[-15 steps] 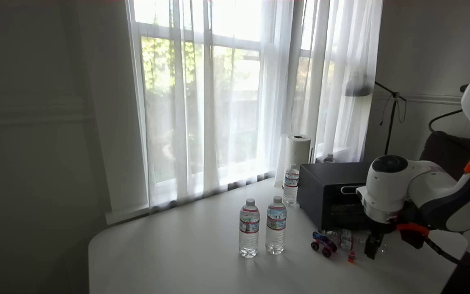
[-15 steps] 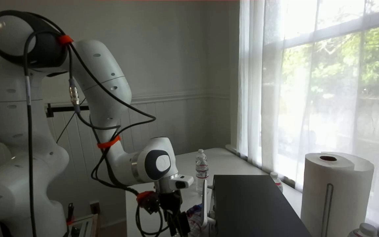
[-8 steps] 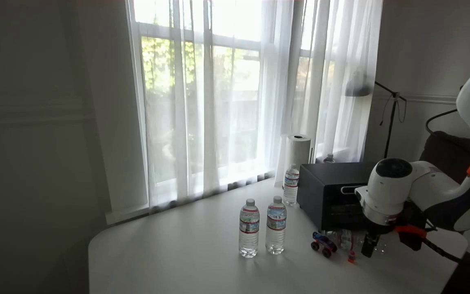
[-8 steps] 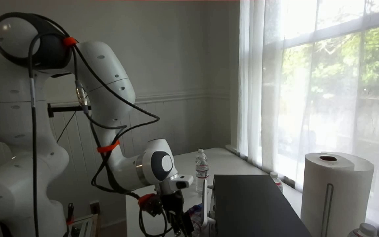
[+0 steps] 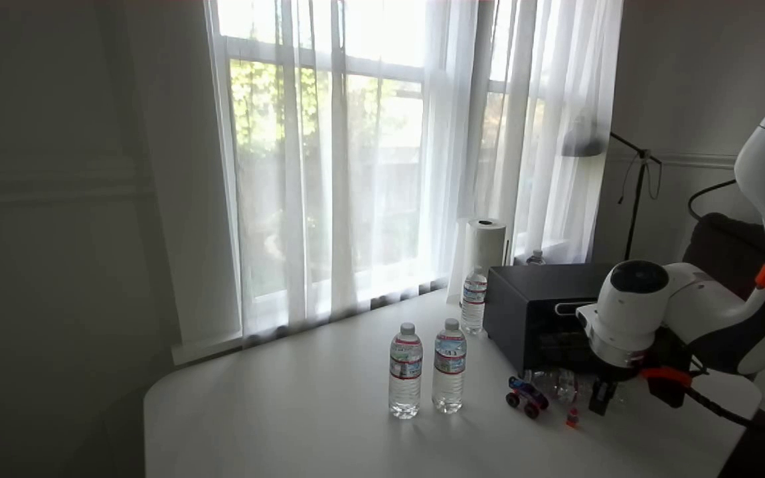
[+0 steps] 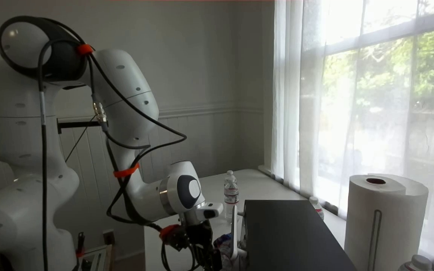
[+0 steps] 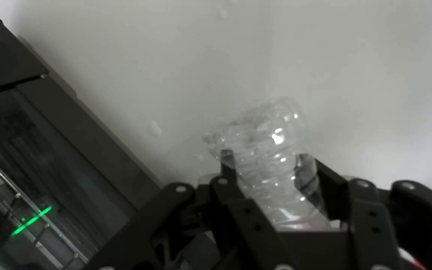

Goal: Move the empty water bottle from the left to the right

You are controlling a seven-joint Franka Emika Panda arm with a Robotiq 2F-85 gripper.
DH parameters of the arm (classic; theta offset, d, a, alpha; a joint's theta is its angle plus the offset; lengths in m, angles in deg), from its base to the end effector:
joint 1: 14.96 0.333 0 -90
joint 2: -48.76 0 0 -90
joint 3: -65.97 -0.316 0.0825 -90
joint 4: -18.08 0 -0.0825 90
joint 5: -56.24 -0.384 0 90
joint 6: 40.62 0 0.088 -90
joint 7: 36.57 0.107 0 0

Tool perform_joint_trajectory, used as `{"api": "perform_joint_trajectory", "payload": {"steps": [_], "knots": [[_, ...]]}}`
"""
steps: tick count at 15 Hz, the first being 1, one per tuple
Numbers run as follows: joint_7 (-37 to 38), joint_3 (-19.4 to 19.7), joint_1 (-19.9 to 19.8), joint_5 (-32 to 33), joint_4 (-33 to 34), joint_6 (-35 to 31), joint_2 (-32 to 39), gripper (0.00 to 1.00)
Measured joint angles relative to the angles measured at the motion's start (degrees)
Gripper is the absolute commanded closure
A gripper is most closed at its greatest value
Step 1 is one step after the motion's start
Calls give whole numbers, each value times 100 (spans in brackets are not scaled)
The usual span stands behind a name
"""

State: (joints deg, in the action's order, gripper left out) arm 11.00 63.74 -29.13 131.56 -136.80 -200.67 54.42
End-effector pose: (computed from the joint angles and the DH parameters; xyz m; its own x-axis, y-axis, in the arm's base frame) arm 0.3748 -0.0331 0.1857 0.9702 0.2303 0.0761 0.1830 -0.9011 0.3931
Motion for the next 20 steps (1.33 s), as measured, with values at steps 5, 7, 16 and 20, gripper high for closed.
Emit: {"api": "perform_joint_trajectory", "payload": {"steps": [5, 7, 16, 20], "knots": [[-294, 45, -71, -182, -91, 64, -83, 100], [-651, 70, -142, -497, -244, 77, -215, 99], [-2776, 241, -148, -2571, -234, 462, -301, 99], [-3862, 495, 110, -3559, -221, 512, -349, 99]]}}
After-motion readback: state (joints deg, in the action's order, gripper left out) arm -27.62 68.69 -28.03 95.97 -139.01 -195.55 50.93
